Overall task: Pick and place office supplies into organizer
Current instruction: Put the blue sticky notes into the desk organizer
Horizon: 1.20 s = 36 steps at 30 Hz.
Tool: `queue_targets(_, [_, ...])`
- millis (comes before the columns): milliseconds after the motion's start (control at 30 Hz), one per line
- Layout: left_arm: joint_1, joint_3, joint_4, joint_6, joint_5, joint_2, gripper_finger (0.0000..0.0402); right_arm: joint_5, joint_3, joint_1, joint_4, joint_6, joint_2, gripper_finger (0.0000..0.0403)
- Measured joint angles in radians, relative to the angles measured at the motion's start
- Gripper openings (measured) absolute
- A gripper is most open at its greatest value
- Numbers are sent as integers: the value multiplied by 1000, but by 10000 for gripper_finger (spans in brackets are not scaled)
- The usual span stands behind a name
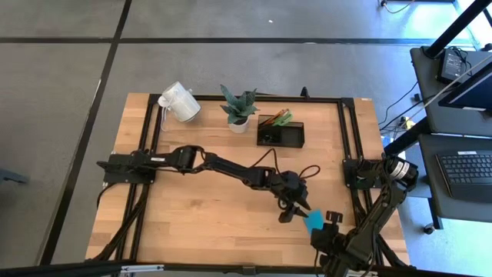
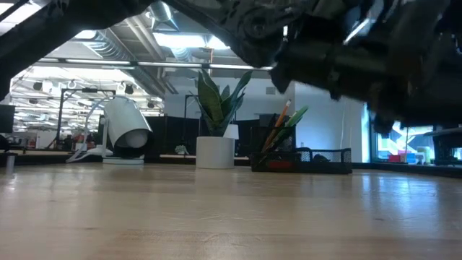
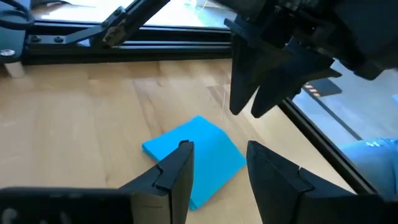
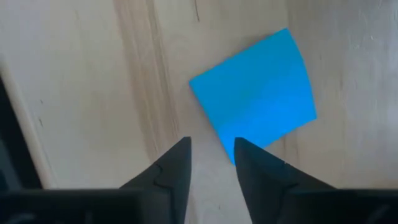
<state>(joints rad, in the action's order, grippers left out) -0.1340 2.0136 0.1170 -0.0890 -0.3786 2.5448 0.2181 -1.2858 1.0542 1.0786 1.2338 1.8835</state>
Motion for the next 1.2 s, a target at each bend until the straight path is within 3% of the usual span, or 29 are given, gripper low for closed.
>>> queue_targets(467, [0,0,149,-137,24,127,141,-2,0,-4,-16,-25,0,257])
queue_targets(567, [0,0,141,-140,76,126,141,-2,1,-4,-15,-63,0,274])
queue_targets(767, [0,0,135,-134,130,126,141,-1,1,-4,2,-144,6,287])
queue_targets(967, [-10,0,122,-129,153,126,141,-1,1,-4,15,-235,95,288])
queue_targets(1200, [-11,1,106,-128,153,125,141,5,-7,-3,42,-170,149,288])
